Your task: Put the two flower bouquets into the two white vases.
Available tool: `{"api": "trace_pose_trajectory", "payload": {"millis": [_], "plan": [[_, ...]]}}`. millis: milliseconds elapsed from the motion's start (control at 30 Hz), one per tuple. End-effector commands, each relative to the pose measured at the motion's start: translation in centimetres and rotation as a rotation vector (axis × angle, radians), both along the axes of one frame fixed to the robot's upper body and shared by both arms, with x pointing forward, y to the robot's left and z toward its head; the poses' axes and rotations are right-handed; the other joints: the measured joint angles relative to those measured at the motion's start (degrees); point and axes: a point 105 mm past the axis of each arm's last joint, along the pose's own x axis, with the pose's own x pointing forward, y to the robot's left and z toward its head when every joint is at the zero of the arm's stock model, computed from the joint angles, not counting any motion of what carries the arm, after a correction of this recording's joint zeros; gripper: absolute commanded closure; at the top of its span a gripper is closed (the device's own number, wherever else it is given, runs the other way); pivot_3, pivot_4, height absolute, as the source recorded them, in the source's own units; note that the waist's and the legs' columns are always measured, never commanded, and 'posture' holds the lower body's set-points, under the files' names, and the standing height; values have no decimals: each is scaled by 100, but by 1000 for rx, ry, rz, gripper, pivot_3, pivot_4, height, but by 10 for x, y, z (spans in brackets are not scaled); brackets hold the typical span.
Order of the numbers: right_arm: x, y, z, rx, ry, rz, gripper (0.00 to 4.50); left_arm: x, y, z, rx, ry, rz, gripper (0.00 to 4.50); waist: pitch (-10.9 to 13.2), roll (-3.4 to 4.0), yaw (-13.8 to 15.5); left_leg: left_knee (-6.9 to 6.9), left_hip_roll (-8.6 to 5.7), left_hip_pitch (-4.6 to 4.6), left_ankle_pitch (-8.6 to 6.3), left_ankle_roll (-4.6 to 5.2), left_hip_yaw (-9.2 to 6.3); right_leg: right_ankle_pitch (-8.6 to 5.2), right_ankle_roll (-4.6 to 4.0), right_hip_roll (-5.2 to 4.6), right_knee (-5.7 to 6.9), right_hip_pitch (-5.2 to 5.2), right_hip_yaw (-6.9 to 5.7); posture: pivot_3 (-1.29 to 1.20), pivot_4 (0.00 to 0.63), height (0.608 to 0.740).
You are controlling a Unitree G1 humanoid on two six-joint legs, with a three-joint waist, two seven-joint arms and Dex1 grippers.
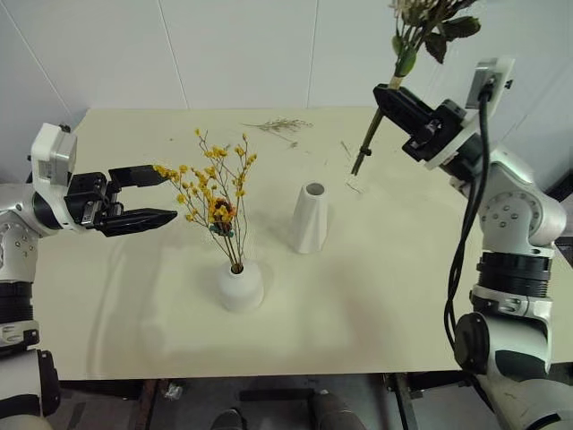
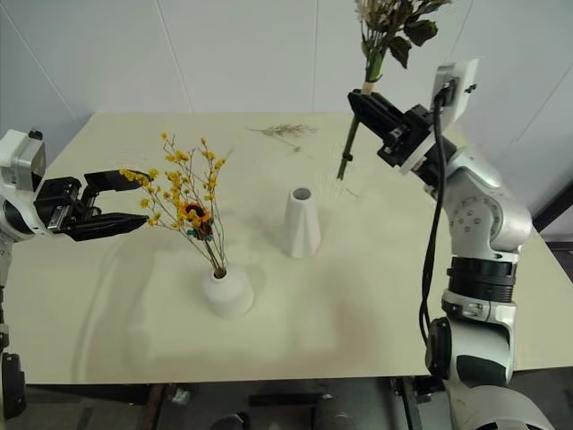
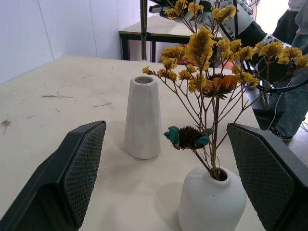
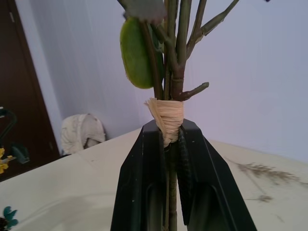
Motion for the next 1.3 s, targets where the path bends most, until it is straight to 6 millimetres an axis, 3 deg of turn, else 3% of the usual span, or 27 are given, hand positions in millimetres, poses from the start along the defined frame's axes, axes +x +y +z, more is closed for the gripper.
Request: {"api": "trace_pose_trajectory", "payload": {"millis": [33,367,567,933,1300], "plan": [[-13,14,21,15,-71,60,4483,-2,16,1,14,-19,63,213,0,0,0,0,0,0,0,0,0,0,0,0,1,0,0,0,150,740],[-15,32,21,12,-39,129,4483,-4,25,-14,26,0,109,213,0,0,12,0,0,-3,0,0,-1,0,-1,-2,1,-4,-1,0,150,740],[-9,43,-4,-1,28,145,4483,-3,24,-20,18,-3,117,213,0,-1,6,-1,1,-2,0,0,-1,-1,-1,-1,2,-4,-1,0,150,740],[-2,43,-10,32,0,137,4483,-4,22,-19,2,-15,123,213,0,-1,1,-2,1,-3,0,-1,-1,-1,-1,-1,1,-5,-1,0,150,740],[-7,52,-37,-88,-32,167,4483,-4,21,-19,-12,-27,131,213,0,-1,0,-1,0,-3,0,-1,-1,-1,-1,-1,1,-5,-1,0,150,740]]}}
